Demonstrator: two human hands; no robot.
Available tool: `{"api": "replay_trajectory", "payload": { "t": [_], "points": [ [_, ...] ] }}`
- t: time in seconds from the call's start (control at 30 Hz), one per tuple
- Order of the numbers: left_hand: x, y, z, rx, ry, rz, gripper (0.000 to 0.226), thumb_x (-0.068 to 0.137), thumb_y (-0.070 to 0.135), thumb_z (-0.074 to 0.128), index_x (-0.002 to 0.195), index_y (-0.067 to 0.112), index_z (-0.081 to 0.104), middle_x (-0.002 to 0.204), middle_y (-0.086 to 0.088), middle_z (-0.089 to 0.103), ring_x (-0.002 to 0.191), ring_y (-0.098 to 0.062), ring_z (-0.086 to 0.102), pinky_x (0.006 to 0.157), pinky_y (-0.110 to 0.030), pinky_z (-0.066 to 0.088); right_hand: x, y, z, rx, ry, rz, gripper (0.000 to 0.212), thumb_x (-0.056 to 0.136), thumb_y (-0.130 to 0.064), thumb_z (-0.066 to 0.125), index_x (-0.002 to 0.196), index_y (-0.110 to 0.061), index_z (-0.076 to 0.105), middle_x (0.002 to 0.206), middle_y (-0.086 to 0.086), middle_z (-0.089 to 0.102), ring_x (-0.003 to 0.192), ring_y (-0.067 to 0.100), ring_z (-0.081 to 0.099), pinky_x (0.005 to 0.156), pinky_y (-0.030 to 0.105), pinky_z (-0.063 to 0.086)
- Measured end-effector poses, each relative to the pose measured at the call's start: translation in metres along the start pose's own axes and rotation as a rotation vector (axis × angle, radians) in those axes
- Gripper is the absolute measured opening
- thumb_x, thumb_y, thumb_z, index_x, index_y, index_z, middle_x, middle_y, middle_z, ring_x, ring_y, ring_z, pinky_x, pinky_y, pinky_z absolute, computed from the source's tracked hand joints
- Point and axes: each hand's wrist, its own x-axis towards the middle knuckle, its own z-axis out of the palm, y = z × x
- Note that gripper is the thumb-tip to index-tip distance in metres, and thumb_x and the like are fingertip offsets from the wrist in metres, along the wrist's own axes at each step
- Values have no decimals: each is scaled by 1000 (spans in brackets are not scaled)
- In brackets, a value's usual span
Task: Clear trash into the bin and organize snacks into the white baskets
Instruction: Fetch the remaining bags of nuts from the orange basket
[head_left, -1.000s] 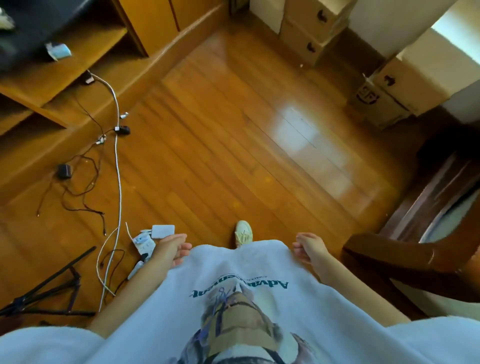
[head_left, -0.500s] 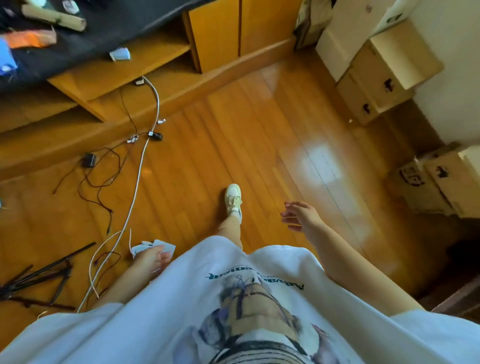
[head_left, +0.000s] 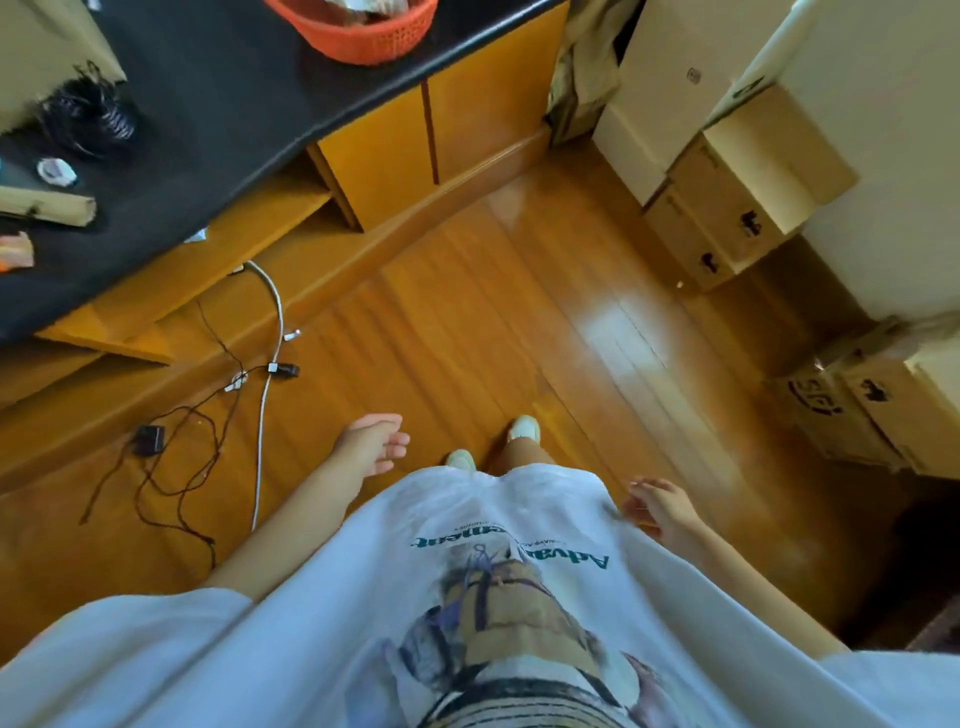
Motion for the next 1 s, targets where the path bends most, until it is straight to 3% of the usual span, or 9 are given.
{"api": "replay_trajectory", "payload": {
  "t": [0.17,0.27,0.37,0.43,0.5,0.6,0.73,0.83,1.0],
  "points": [
    [29,80,35,86,-99,94,22,95,18,45,112,16,59,80,2,64,68,-9,57,61,-21,45,33,-50,-14,-66,42,29,28,90,3,48,114,16,53,66,18,55,45,20,59,39,26,39],
    [50,119,46,74,-93,73,24,95,18,45,114,14,59,79,1,63,69,-11,57,60,-22,43,62,-104,-16,-161,11,-18,32,91,4,45,119,19,49,112,42,56,105,45,59,73,46,48],
    [66,157,49,32,-54,19,26,95,17,46,118,12,57,79,-1,62,67,-12,55,60,-24,42,82,-173,-14,-312,-47,-64,35,95,-4,45,127,8,49,133,26,50,124,37,47,82,29,44],
    [72,178,47,4,-26,-17,25,96,16,46,118,11,57,78,-1,61,65,-13,55,61,-24,42,84,-223,-8,-353,-104,-85,32,93,-6,47,119,10,56,120,23,58,110,33,55,80,24,44],
    [80,198,42,-39,7,-19,25,96,16,46,118,11,58,78,-2,62,66,-13,55,62,-24,42,89,-276,7,-403,-118,-173,28,89,-3,48,107,17,57,83,22,56,66,26,53,49,21,41],
    [92,218,29,-139,71,-42,27,97,15,44,120,9,56,82,-4,62,69,-15,55,62,-25,42,96,-352,37,-240,-123,-127,19,91,-3,48,104,-4,61,53,6,52,38,13,46,37,14,31],
    [99,223,4,-279,121,-135,27,99,15,39,122,11,51,83,-4,60,71,-14,55,62,-25,41,86,-437,85,-328,-257,-243,13,93,-11,48,102,-17,54,69,3,56,55,13,52,54,21,35],
    [112,221,-19,-414,159,-239,16,98,14,39,99,9,55,71,-6,63,60,-16,58,53,-24,44,85,-487,124,-349,-318,-318,10,92,-12,49,99,-18,53,68,2,57,42,4,55,52,20,34],
    [145,237,-61,-447,193,-340,28,98,14,39,73,13,52,101,-14,52,72,-16,50,71,-31,41,87,-544,176,-359,-337,-350,10,92,-13,50,100,-16,54,70,4,59,35,-1,52,50,21,36]
  ]
}}
